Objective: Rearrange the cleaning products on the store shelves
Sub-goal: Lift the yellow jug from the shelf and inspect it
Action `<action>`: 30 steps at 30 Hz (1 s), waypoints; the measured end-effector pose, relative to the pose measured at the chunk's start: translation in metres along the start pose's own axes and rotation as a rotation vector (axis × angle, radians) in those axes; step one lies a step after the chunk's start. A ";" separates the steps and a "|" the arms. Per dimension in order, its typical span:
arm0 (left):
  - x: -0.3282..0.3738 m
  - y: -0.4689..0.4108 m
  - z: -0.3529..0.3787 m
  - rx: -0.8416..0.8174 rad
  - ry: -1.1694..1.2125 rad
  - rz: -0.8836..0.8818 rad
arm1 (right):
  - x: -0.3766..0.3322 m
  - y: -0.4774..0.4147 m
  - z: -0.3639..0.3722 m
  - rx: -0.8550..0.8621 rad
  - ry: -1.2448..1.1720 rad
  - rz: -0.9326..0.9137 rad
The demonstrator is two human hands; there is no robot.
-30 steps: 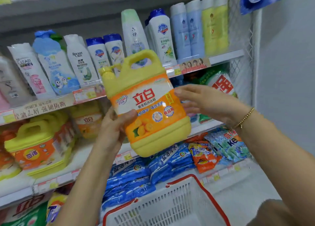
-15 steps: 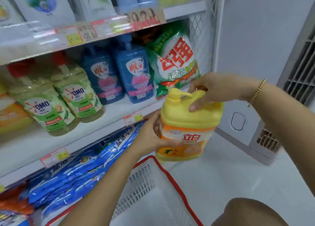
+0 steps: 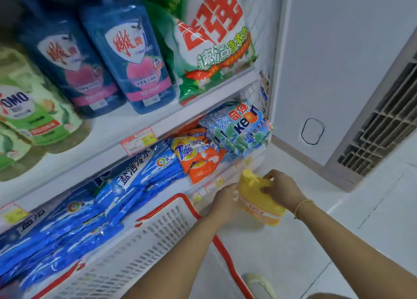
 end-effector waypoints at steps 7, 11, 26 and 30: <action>-0.040 -0.006 0.023 -0.097 -0.156 -0.124 | 0.025 0.003 0.038 -0.030 0.000 0.011; -0.044 -0.006 0.017 -0.099 -0.101 -0.143 | 0.018 0.013 0.043 -0.051 0.039 -0.034; 0.068 0.144 -0.314 0.727 0.058 0.305 | -0.336 0.136 -0.076 0.259 -0.023 -0.845; 0.049 0.208 -0.422 0.968 0.102 0.330 | -0.435 0.190 -0.033 0.319 -0.060 -1.097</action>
Point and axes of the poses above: each hand's wrist, its own y-axis away from the middle knuckle, its own z-axis out of the palm, x = y × z, the point moved 9 cm from there along -y, towards the middle knuckle, and after that the axes turned 8 degrees about x, right-handed, at the moved point
